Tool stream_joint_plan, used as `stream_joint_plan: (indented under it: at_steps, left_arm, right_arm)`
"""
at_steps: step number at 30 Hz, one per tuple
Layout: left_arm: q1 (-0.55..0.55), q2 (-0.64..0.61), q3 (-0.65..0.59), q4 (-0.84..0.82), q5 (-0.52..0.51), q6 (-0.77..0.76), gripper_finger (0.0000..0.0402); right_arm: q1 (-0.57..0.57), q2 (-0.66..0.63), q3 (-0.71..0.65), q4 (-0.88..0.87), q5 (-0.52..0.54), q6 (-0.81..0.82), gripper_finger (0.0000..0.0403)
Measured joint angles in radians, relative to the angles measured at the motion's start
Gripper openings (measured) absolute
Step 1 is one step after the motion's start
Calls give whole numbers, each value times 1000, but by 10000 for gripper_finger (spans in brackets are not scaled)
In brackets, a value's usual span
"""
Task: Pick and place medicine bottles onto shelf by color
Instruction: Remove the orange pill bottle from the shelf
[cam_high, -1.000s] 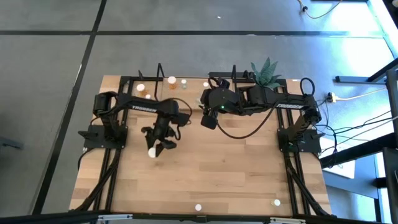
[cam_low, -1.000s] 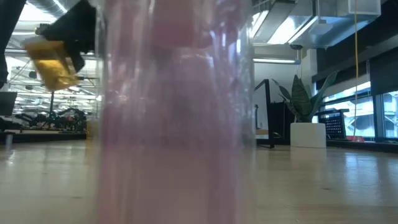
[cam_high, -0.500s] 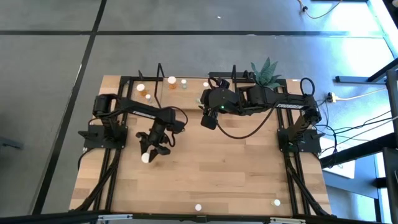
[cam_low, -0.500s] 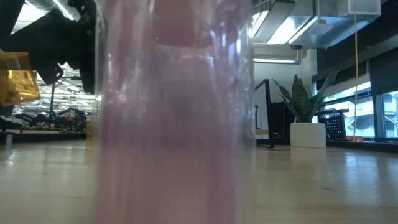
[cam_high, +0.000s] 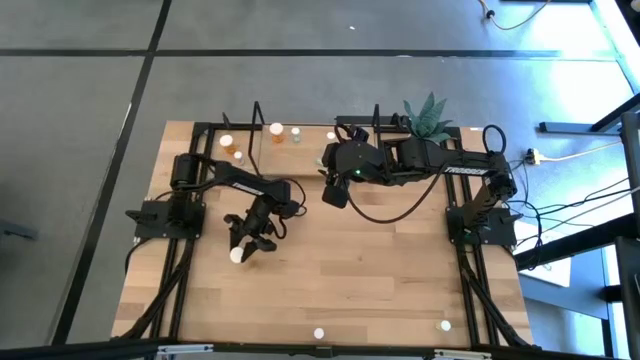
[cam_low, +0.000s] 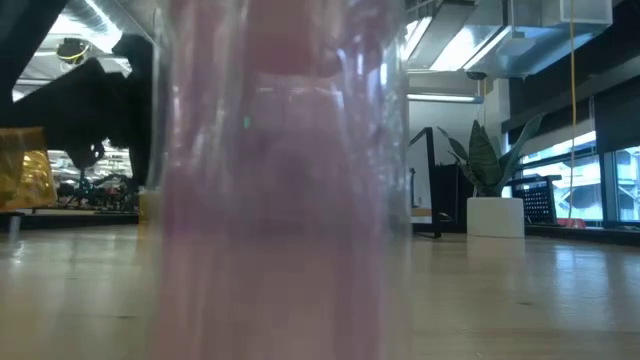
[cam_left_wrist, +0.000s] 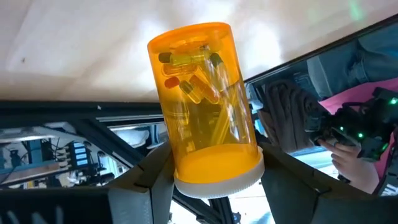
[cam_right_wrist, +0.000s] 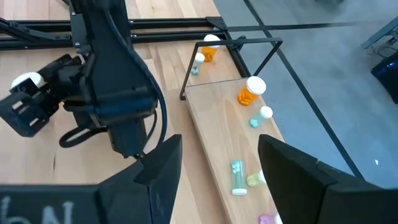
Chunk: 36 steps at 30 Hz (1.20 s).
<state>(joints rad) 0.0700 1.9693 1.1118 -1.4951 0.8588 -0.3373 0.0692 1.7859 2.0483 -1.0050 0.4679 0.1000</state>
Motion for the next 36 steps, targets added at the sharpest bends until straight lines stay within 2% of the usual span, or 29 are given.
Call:
stream_joint_plan:
  at_steps: [12, 21, 36]
  left_arm:
    - [5, 112, 0, 45, 1, 35, 188]
    - [5, 146, 0, 60, 57, 59, 189]
    - [6, 147, 0, 73, 65, 81, 274]
  right_arm:
    - [0, 0, 0, 0, 0, 0, 213]
    - [0, 0, 0, 1, 0, 0, 213]
    - [0, 0, 0, 2, 0, 1, 213]
